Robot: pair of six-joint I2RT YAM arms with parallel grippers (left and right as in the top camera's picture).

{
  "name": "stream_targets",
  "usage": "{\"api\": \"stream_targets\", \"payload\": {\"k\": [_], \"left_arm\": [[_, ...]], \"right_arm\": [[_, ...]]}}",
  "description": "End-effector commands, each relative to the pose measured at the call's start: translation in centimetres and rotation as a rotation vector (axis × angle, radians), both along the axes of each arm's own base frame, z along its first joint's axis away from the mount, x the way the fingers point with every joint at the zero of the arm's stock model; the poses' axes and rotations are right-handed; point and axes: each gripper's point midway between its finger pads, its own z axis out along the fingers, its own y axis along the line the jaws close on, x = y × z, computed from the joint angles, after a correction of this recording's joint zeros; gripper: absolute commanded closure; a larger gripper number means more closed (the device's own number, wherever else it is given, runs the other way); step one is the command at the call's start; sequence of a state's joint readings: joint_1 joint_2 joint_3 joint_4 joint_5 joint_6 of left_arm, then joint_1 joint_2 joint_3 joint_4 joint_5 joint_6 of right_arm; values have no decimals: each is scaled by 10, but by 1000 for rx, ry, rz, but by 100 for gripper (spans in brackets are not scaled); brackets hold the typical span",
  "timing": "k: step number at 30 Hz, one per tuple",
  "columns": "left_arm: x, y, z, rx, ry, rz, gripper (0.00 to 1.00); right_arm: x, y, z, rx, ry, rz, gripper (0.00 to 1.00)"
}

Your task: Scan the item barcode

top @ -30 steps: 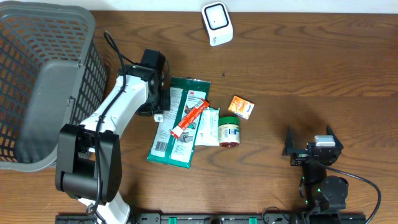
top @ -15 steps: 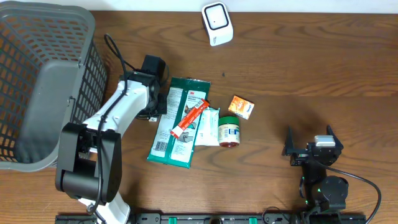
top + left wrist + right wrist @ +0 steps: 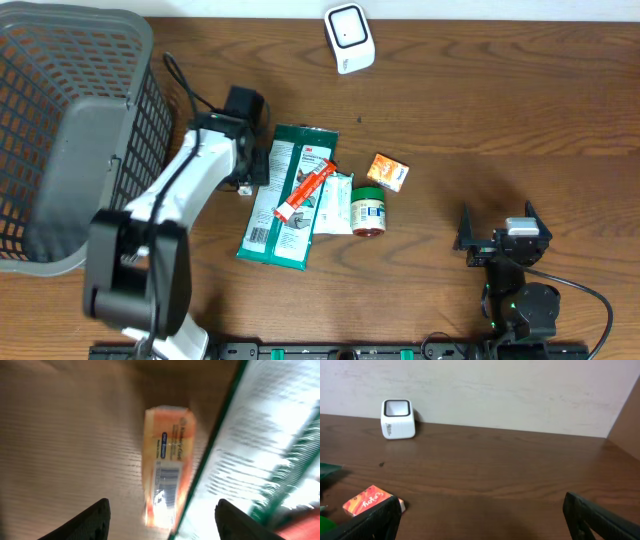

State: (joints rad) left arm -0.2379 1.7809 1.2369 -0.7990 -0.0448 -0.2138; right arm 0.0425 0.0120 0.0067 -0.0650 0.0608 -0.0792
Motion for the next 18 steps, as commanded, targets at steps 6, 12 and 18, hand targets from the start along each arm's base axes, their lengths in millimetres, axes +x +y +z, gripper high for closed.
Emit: {"api": "stream_targets", "payload": {"k": [6,12,18], "left_arm": [[9,4,176,-105,-511,20,31],[-26,35,251,-133,-738,88,21],[-59,58,280,-126,-830,147,15]], "right_arm": [[0,-2,0,14,-2,-14,1],[0,-2,0,14,-2,-14,1],[0,-2,0,14,-2,-14,1]]}}
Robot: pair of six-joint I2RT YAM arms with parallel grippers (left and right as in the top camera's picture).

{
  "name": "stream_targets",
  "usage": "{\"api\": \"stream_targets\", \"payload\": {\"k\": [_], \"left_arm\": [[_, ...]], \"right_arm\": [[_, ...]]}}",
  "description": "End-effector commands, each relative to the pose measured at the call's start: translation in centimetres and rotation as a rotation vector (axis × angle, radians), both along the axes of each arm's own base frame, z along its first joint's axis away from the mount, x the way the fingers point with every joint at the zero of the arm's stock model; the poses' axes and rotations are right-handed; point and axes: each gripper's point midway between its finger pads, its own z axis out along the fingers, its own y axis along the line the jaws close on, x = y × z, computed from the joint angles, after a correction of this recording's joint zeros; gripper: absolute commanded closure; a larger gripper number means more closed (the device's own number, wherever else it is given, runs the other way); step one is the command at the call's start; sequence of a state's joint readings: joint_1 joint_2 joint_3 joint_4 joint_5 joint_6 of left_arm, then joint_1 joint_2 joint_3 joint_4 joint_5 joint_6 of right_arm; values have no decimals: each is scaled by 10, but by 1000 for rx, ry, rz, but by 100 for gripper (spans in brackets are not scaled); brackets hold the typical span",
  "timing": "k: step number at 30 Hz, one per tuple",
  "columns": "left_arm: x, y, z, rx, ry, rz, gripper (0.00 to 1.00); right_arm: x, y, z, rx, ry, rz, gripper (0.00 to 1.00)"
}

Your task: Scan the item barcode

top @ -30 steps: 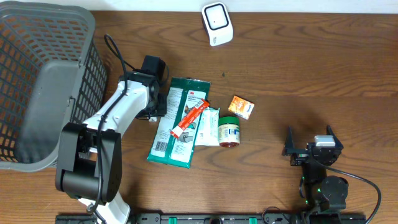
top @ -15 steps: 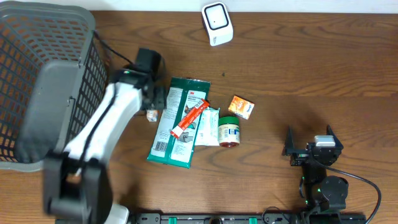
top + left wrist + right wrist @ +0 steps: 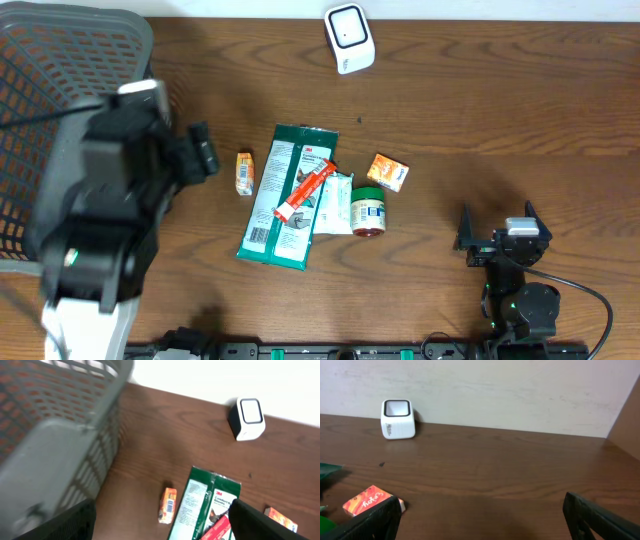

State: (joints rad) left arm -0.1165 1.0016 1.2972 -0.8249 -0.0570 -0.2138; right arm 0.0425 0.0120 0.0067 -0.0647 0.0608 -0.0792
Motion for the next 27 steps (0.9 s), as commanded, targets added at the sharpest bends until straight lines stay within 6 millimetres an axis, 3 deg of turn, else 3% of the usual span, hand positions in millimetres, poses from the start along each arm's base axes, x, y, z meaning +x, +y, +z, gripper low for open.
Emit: {"api": "stream_targets", "payload": {"k": [1,6,27], "left_arm": [[-13,8,11,-3,-26,28,15],[-22,9,11,-2,-20,28,14],[-13,8,0,2,22,28,14]], "right_arm": [[0,-2,0,14,-2,-14,1],[0,-2,0,14,-2,-14,1],[0,-2,0,14,-2,-14,1]]}}
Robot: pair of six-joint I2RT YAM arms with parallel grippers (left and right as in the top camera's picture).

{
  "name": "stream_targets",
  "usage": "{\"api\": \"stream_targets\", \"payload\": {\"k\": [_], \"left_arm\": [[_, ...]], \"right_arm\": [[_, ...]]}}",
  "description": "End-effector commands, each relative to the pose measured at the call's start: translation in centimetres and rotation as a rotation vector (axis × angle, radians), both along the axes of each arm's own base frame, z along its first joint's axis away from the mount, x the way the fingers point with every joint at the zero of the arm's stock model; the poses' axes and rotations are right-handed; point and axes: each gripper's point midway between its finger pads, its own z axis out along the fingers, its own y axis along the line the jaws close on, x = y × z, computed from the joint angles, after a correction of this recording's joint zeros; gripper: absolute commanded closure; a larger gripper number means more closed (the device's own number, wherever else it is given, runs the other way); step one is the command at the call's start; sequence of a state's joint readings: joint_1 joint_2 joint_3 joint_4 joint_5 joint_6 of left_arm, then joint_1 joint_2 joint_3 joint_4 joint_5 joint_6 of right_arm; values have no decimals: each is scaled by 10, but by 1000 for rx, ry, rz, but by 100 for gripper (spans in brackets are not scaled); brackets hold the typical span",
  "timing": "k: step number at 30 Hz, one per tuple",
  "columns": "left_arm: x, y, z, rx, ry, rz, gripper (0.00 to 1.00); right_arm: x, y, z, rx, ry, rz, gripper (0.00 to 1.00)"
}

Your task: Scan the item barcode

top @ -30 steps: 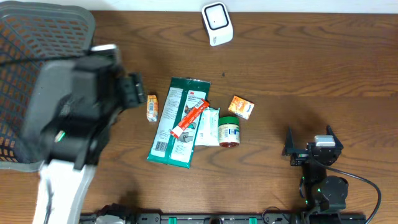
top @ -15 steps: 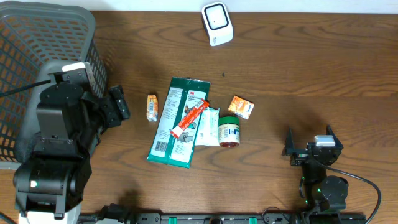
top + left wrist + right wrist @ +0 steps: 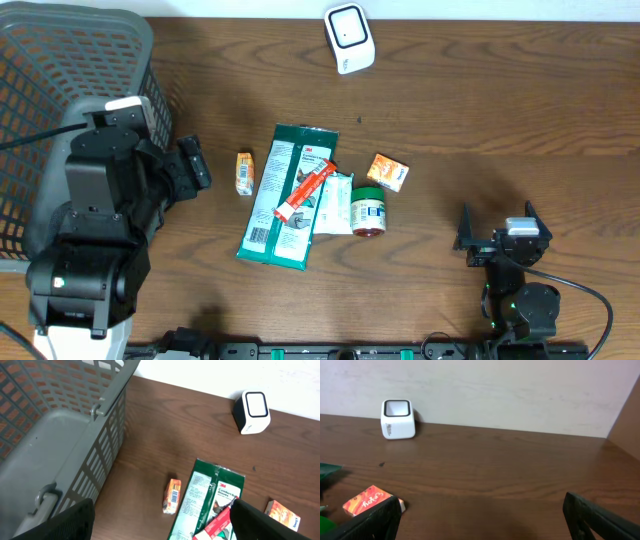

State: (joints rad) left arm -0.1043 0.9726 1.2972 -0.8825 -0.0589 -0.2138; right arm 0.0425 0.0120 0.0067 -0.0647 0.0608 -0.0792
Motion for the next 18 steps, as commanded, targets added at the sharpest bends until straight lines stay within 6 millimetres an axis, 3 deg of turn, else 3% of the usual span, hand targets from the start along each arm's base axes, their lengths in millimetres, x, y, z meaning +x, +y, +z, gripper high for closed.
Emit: {"api": "stream_targets", "payload": {"k": [1,5,6,7,9,14,18], "left_arm": [[2,3,3,-2,-5,14,14],[3,3,2,-1,-1,14,14],[3,2,2,-1,-1,14,14],[3,2,1,-1,1,14,14],[3,2,1,-1,3,14,14],[4,2,0,0,7,14,13],[4,2,-1,0,9,14,13]], "right_arm": [[0,-2,0,14,-2,-14,1],[0,-2,0,16,-2,-10,1],[0,3,1,19,-5,16,1],[-1,20,-1,56,5,115,1],[-2,30,1,116,4,167,1],[-4,39,2,381,28,199,1],[-10,61,5,382,49,334,1]]}}
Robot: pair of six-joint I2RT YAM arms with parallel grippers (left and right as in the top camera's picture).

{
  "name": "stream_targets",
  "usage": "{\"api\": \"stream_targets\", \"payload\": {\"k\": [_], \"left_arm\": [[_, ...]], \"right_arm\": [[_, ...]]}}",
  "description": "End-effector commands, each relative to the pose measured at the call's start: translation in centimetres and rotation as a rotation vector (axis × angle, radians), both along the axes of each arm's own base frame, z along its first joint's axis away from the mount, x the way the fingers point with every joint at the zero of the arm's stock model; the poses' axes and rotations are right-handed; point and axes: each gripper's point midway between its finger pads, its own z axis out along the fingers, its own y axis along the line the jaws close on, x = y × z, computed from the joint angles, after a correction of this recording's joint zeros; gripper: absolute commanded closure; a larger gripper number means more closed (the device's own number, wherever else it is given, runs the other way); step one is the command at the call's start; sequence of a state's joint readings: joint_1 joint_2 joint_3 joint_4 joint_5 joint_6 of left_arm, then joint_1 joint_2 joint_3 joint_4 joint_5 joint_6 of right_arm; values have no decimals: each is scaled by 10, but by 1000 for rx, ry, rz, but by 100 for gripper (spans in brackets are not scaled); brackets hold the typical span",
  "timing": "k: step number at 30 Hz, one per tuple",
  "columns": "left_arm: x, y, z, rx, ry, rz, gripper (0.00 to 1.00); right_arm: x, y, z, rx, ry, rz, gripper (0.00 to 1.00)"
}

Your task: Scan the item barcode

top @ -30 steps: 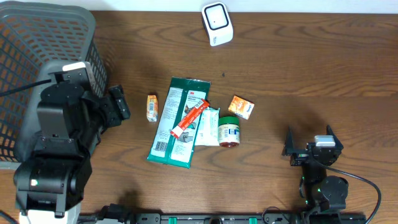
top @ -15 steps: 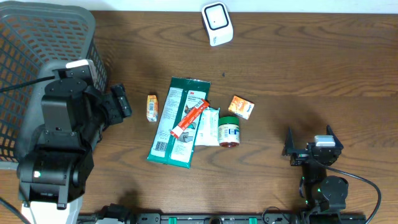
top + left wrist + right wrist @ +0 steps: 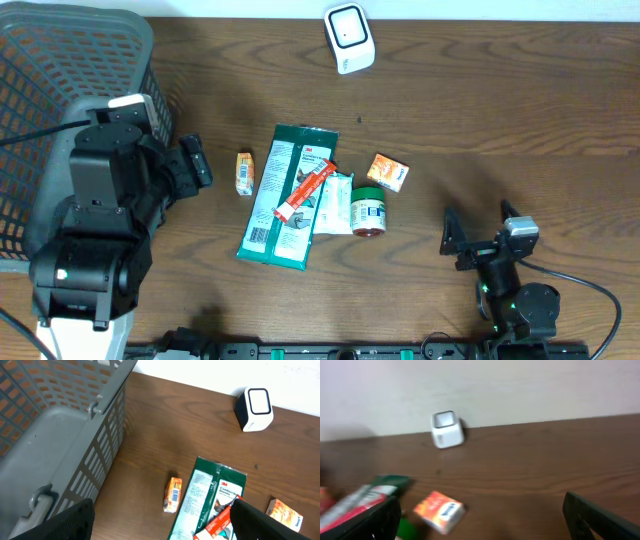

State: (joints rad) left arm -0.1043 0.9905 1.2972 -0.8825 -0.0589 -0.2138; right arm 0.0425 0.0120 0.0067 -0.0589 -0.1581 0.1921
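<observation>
The white scanner (image 3: 348, 36) stands at the table's far edge, also seen as a scanner (image 3: 256, 408) from the left wrist. The items lie mid-table: a small orange packet (image 3: 244, 172) with its barcode up, a green pack (image 3: 291, 196) with a red tube (image 3: 303, 193) across it, a green-lidded jar (image 3: 368, 211) and an orange box (image 3: 387, 172). My left gripper (image 3: 195, 165) hangs open and empty, high up left of the packet (image 3: 173, 501). My right gripper (image 3: 478, 230) is open and empty at the front right, facing the orange box (image 3: 439, 511).
A large grey mesh basket (image 3: 60, 120) fills the left end of the table, right beside my left arm. Bare wood lies between the items and my right gripper, and a pale wall (image 3: 520, 385) rises behind the scanner.
My right gripper has turned left: the scanner and the orange box now sit nearer the middle of its view. The left gripper has barely shifted. No item moved.
My left gripper was open, low over the small orange packet beside the green pack. Then it stood high near the basket, empty, the packet still on the table, and it has stayed there. The right arm held still until its turn left now.
</observation>
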Motion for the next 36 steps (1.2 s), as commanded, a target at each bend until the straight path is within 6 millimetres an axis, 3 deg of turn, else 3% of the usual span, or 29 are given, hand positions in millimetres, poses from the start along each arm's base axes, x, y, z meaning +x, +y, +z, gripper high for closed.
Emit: {"api": "stream_targets", "payload": {"k": [1,4,8,15,21,28,32,35,36], "left_arm": [[1,3,4,-2,-9,14,13],[1,3,4,-2,-9,14,13],[1,3,4,-2,-9,14,13],[1,3,4,-2,-9,14,13],[1,3,4,-2,-9,14,13],[1,3,4,-2,-9,14,13],[1,3,4,-2,-9,14,13],[1,3,4,-2,-9,14,13],[1,3,4,-2,-9,14,13]], "right_arm": [[-8,27,4,98,20,158,1],[-10,27,10,98,33,159,1],[-16,26,34,81,67,154,1],[-21,26,103,47,162,156,1],[-23,36,158,71,382,213,0],[-25,17,155,46,735,89,1],[-2,23,146,67,788,112,1],[3,32,129,93,868,154,2],[6,33,124,98,888,160,14]]}}
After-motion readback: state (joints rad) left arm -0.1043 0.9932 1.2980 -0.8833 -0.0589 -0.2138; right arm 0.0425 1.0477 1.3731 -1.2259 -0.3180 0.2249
